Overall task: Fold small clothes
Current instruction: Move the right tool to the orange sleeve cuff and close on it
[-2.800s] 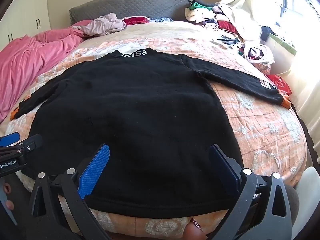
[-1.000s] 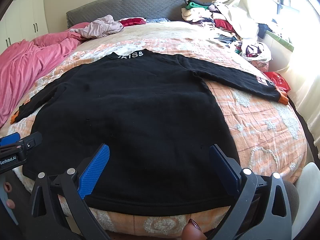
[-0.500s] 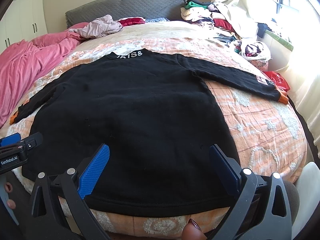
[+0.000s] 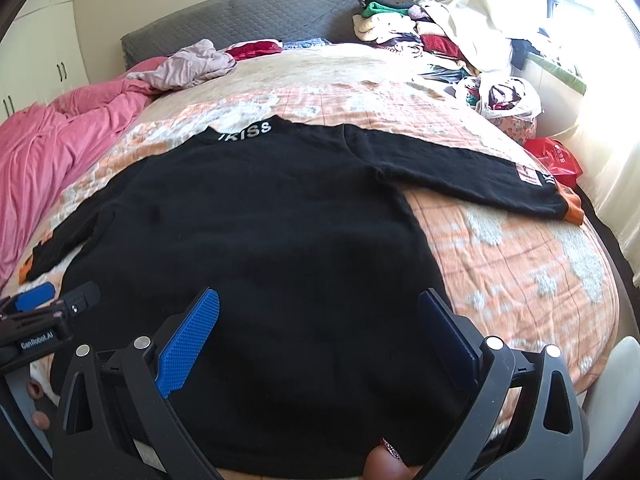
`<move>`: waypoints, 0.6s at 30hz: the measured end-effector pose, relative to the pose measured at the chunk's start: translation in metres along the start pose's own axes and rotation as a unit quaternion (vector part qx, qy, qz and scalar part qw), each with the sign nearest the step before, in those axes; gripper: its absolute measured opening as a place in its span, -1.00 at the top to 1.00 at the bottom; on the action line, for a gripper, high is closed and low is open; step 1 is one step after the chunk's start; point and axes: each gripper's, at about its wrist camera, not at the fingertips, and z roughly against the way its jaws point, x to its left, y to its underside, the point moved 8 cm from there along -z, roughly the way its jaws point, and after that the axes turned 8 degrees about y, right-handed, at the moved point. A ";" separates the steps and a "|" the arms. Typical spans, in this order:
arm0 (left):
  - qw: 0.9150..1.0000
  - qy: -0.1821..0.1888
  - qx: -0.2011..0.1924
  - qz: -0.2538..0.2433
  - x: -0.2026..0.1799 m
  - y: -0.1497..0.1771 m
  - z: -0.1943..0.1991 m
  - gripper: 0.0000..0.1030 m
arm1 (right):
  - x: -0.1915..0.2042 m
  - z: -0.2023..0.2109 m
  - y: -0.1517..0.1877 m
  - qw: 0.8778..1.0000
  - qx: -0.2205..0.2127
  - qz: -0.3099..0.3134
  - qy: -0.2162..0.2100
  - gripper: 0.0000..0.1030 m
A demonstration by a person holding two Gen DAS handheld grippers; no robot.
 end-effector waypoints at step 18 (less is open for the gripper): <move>1.000 0.000 0.001 -0.011 -0.023 -0.080 -0.043 -0.82 | -0.069 -0.062 -0.088 0.995 -0.012 -0.086 0.059 -0.92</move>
